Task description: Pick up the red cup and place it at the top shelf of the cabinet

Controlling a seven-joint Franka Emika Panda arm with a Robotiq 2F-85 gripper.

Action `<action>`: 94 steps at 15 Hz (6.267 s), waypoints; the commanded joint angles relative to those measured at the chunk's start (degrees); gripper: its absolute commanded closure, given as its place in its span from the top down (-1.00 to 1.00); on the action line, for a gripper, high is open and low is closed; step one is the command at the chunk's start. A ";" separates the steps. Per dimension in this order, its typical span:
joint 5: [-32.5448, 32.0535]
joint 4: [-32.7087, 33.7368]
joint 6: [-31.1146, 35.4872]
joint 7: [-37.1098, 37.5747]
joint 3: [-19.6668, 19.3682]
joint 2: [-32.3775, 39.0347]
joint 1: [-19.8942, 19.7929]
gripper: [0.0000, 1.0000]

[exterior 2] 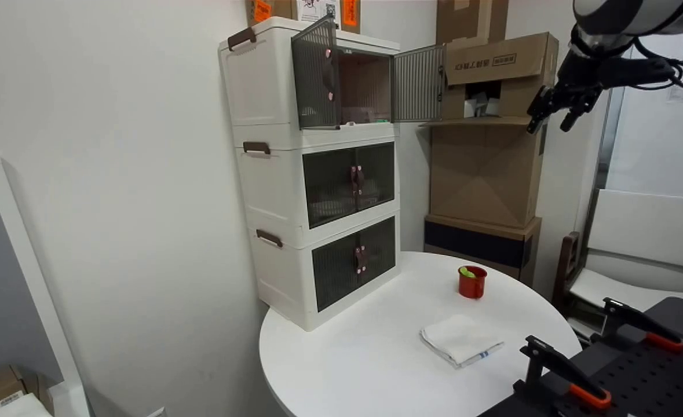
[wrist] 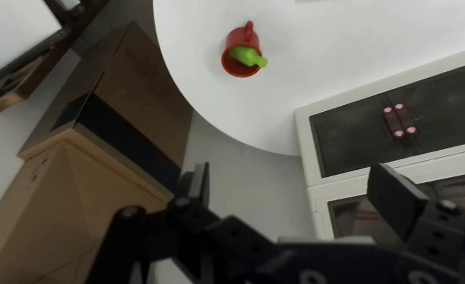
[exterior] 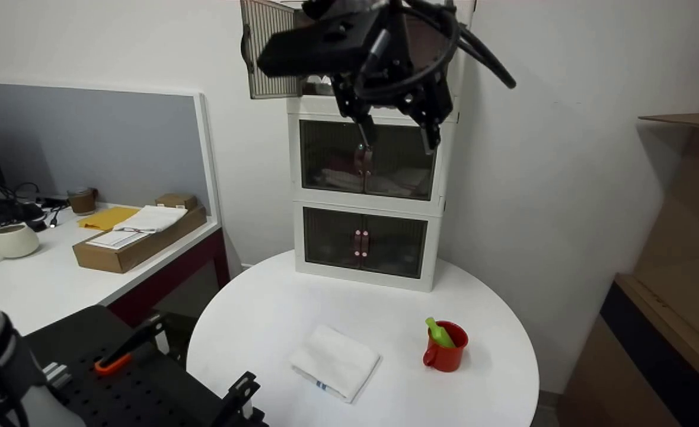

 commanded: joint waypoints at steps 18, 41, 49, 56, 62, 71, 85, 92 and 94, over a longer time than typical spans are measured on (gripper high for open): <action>20.65 39.56 10.14 6.46 7.92 70.30 -6.36 1.00; 17.97 65.40 4.44 11.21 11.51 96.33 -5.92 0.90; 16.96 70.15 4.11 11.69 11.82 100.46 -5.62 0.18; 16.94 70.22 4.69 11.43 11.80 100.71 -5.46 -0.93; 17.87 63.42 3.99 10.26 14.31 94.26 -6.57 -0.91; 18.23 39.78 3.25 5.49 20.46 68.66 -6.74 -0.93; 25.51 32.95 -13.36 -10.55 27.19 35.74 3.62 -0.93; 26.39 47.74 -14.62 -3.44 21.70 39.91 8.75 -0.93; 29.09 51.36 -14.46 -1.50 21.17 42.09 8.67 -0.93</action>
